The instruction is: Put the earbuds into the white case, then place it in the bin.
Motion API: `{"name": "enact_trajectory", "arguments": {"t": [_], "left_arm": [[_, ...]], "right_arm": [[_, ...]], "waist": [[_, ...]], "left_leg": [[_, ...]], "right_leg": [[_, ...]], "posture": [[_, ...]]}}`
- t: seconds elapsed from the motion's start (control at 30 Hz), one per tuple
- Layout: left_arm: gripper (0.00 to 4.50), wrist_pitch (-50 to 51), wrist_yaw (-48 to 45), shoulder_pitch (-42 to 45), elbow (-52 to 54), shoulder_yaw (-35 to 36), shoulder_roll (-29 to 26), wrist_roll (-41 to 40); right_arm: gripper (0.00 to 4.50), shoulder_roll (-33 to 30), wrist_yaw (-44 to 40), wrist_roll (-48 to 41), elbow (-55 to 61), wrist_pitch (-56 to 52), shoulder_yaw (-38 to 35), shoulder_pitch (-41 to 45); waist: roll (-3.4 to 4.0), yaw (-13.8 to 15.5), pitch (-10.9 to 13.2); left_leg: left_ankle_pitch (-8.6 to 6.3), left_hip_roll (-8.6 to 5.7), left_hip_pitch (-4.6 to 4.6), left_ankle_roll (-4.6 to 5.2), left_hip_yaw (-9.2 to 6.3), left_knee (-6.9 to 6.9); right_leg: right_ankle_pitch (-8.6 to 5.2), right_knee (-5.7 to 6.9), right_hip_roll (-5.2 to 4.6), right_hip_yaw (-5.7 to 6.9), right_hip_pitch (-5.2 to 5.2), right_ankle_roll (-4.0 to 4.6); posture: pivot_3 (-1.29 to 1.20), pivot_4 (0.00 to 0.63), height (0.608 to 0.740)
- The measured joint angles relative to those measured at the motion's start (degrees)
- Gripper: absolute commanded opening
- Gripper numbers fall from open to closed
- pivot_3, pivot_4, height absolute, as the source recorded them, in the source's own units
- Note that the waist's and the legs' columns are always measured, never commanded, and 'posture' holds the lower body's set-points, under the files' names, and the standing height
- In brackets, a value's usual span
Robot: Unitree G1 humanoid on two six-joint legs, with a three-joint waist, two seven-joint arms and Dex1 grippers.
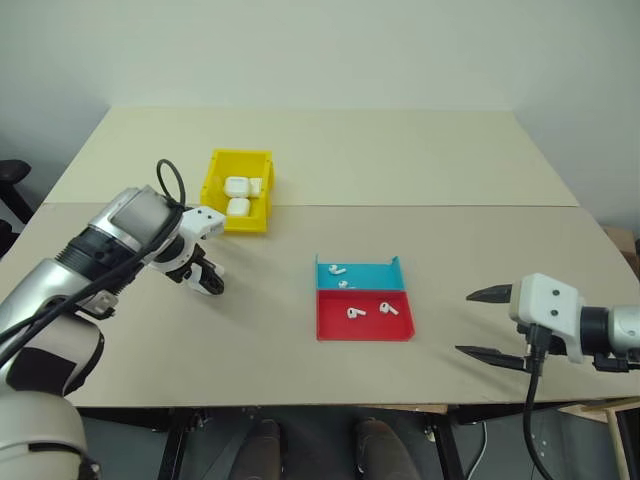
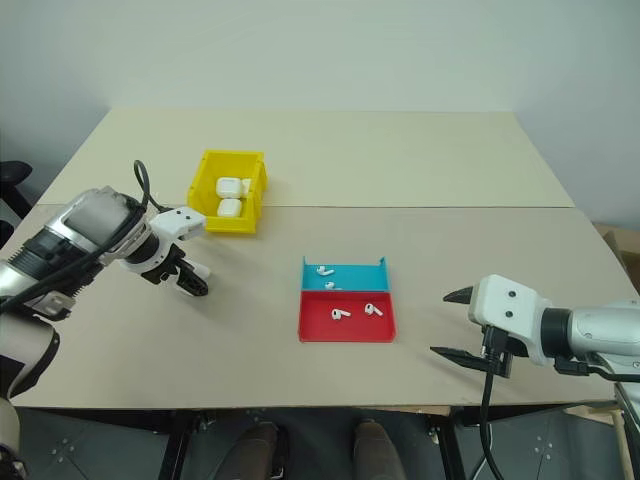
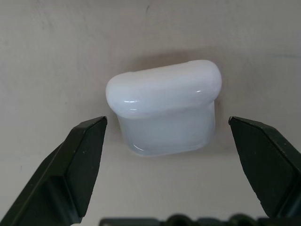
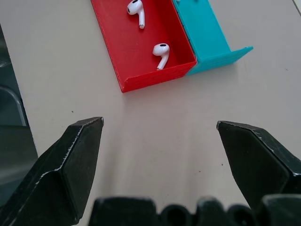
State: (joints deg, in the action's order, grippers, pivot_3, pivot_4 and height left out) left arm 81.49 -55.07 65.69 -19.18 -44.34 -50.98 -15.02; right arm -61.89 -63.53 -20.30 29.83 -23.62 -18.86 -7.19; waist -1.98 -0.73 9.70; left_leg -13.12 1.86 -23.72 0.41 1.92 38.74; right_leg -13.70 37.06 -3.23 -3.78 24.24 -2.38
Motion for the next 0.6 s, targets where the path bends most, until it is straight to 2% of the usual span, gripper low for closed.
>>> {"name": "enact_trajectory", "arguments": {"t": [0.37,0.47,0.57,0.6], "left_arm": [[4.5,1.3,0.5,-0.3,0.5,0.1,0.7,0.8],[3.9,1.3,0.8,-0.9,0.9,0.1,0.7,1.4],[2.9,1.3,1.0,-1.0,1.4,0.1,0.7,1.6],[2.74,1.2,0.9,-1.0,1.5,0.1,0.6,1.6]], "right_arm": [[4.47,0.0,0.7,2.3,-0.8,-0.1,2.6,1.4],[4.5,0.0,0.7,3.1,-0.9,0.0,2.8,1.4],[4.5,0.0,0.7,3.4,-1.0,0.0,2.9,1.4],[4.5,0.0,0.7,3.4,-1.0,0.0,2.9,1.4]], "waist": [[0.0,0.0,0.0],[0.0,0.0,0.0],[0.0,0.0,0.0],[0.0,0.0,0.0]], "left_leg": [[-0.01,0.0,-0.02,0.01,-0.03,0.01],[-0.01,-0.01,-0.03,0.01,-0.03,0.01],[-0.01,-0.01,-0.04,0.01,-0.03,0.02],[-0.01,-0.01,-0.03,0.01,-0.04,0.02]], "right_leg": [[0.0,0.0,0.0,0.03,0.01,0.0],[0.0,0.0,-0.01,0.03,0.01,0.0],[0.0,0.0,-0.01,0.03,0.01,0.0],[0.0,0.0,-0.01,0.03,0.01,0.0]], "posture": [[0.0,0.15,0.74],[0.0,0.15,0.74],[0.0,0.15,0.74],[0.0,0.15,0.74]]}}
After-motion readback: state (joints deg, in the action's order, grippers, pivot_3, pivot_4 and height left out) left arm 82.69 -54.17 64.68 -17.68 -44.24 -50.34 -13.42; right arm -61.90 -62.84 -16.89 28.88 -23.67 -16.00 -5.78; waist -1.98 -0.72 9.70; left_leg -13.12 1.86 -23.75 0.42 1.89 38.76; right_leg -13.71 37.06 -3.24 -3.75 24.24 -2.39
